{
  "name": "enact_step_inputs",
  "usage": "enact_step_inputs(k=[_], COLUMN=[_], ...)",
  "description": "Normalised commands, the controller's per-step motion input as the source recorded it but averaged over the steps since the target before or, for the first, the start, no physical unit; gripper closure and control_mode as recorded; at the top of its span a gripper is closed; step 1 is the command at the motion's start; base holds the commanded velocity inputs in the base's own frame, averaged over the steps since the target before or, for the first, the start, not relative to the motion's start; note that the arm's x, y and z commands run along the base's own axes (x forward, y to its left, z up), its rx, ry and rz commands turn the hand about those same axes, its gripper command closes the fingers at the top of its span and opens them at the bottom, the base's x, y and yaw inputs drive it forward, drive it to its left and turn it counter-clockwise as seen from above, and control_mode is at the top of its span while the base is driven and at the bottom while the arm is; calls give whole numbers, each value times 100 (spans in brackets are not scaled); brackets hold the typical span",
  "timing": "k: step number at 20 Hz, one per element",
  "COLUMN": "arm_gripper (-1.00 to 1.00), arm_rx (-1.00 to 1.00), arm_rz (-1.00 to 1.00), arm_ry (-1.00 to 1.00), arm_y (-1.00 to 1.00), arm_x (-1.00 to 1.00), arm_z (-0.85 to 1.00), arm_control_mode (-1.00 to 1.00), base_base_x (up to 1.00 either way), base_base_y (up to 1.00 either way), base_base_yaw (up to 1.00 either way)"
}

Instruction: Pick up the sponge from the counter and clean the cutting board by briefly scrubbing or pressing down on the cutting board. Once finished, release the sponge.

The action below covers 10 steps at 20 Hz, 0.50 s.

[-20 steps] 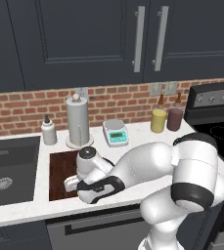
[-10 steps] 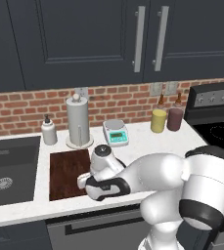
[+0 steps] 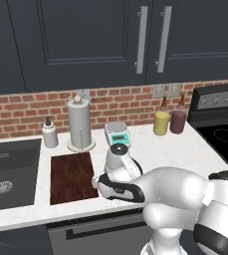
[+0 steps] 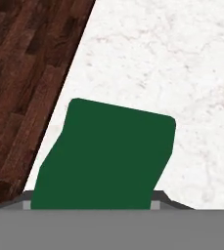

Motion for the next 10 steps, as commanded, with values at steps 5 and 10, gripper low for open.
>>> enact_step_inputs(k=[5,10], arm_gripper=[100,100], arm_rx=[-3,-1], arm_rz=[5,7], arm_ry=[-1,0], arm_y=[-67,-63], arm_x=[14,26], arm_z=[24,5], arm_control_mode=[-100,-100], base_base_x=[0,0], base_base_y=[0,0], base_base_yaw=[0,0])
